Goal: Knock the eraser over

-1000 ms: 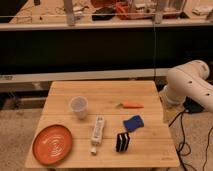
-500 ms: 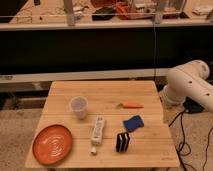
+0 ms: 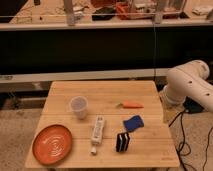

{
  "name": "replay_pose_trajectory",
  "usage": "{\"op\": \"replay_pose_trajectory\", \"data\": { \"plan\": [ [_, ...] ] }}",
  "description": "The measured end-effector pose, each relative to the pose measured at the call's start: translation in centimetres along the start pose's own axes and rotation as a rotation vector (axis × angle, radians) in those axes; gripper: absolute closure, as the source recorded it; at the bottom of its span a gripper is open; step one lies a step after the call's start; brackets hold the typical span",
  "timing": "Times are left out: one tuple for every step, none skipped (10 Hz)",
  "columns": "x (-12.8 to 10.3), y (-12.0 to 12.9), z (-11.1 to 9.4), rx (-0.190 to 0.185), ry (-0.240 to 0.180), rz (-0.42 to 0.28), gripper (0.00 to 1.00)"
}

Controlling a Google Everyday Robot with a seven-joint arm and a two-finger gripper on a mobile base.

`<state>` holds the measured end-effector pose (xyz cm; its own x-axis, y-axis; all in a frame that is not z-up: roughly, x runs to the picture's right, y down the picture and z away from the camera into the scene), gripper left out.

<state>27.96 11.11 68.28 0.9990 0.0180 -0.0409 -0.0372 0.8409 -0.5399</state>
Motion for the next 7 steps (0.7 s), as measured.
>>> {"op": "replay_pose_trajectory", "data": {
  "plan": [
    [-0.6, 0.7, 0.2, -0.001, -0.003, -0.022, 0.20],
    [-1.4, 1.6, 0.2, -0.001, -0.007, -0.042, 0.20],
    [-2.3, 2.7, 0.4, -0.004, -0.011, -0.059, 0.20],
    [-2.5, 3.1, 0.5, -0.006, -0.012, -0.070, 0.20],
    [-2.6, 3.2, 0.8, -0.005, -0.015, -0.084, 0.20],
    [-2.9, 3.4, 1.0, -0.003, -0.017, -0.103, 0.20],
    [-3.4, 4.3, 1.4, -0.002, -0.023, -0.121, 0.20]
  ]
}}
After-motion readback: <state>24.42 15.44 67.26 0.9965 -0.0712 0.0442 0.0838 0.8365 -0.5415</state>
